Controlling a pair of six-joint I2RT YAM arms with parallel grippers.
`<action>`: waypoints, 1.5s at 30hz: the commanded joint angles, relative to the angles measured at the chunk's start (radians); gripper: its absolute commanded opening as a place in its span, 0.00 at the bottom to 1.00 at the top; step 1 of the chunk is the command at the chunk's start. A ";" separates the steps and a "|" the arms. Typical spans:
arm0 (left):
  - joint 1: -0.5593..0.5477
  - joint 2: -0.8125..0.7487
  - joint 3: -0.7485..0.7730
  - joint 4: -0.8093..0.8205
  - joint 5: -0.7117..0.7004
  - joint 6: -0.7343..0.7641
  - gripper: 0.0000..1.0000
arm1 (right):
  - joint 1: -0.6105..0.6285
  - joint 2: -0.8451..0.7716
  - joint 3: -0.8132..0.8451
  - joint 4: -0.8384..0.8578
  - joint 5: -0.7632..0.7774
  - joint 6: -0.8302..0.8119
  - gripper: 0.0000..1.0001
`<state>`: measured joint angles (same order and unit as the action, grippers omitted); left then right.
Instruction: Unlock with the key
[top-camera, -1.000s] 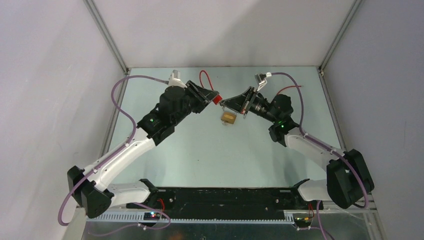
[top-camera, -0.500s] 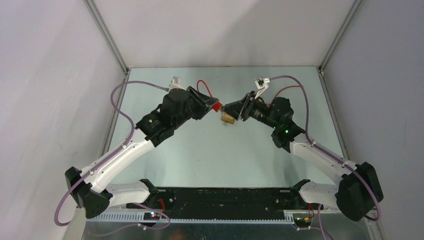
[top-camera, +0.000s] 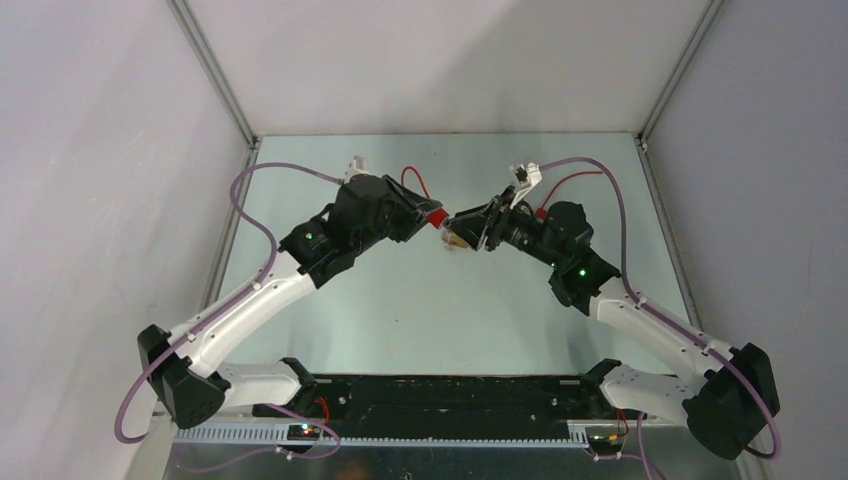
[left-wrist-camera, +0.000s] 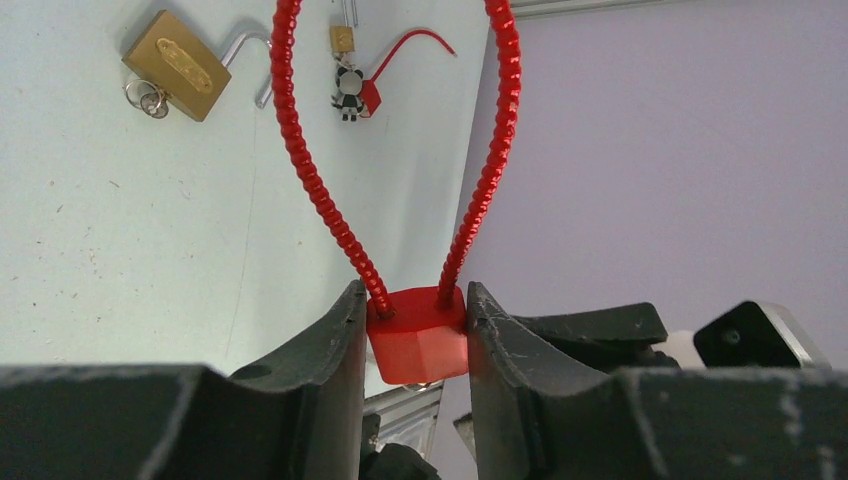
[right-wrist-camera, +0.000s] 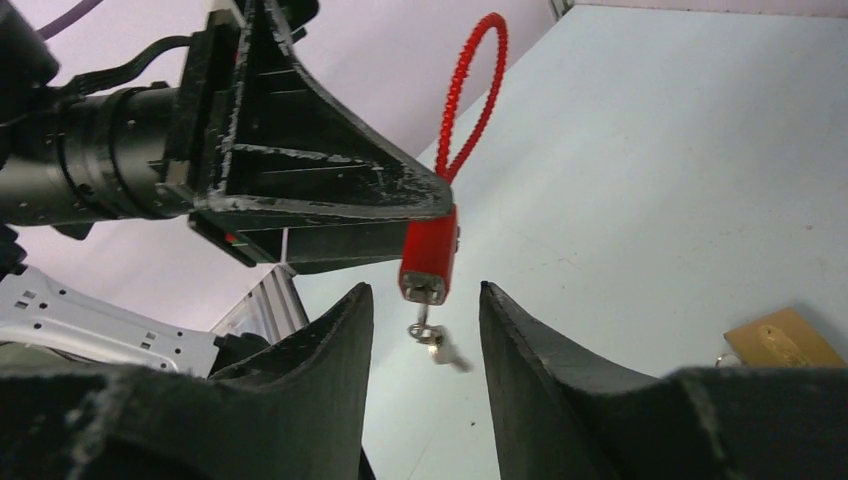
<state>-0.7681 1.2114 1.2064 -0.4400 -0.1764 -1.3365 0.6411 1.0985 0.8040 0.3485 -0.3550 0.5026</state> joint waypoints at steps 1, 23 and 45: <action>0.005 0.002 0.051 0.021 -0.006 -0.012 0.00 | 0.018 -0.044 0.012 0.004 0.017 -0.037 0.48; 0.011 -0.019 0.065 0.023 -0.003 0.007 0.00 | 0.050 -0.029 0.012 -0.033 0.082 -0.036 0.27; 0.010 -0.015 0.051 0.019 0.024 0.016 0.00 | 0.113 -0.030 0.080 -0.116 0.134 -0.389 0.00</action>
<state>-0.7589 1.2171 1.2312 -0.4603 -0.1761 -1.3296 0.7147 1.0855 0.8146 0.2893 -0.2893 0.3195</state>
